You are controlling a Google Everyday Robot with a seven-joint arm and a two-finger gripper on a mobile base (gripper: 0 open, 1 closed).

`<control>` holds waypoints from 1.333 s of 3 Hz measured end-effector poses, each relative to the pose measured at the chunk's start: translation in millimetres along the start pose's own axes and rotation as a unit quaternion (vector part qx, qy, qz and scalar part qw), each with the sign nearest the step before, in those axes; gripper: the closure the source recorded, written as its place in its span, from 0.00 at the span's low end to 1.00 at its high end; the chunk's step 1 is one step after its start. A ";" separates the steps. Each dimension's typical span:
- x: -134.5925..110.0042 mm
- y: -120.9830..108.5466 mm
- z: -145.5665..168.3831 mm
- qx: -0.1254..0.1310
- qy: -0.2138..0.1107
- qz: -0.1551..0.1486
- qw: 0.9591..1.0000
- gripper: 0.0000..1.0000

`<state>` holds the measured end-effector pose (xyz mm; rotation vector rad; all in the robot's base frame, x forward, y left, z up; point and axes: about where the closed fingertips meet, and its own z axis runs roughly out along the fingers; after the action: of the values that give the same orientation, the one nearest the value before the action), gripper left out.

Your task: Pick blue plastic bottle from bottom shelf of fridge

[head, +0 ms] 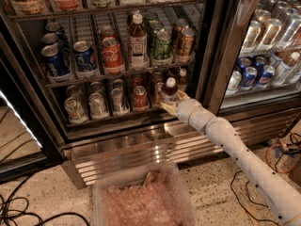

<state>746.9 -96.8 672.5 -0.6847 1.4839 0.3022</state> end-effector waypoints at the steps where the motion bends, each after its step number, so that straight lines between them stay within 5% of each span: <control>1: 0.8 6.6 -4.5 -0.046 0.009 0.019 0.999 1.00; 4: -6.5 19.3 -15.4 -0.140 0.028 0.070 0.987 1.00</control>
Offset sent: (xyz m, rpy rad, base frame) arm -0.0224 -0.0013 0.0005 0.0750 0.1815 0.2303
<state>722.6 -89.3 675.1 -0.8188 1.5631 0.6135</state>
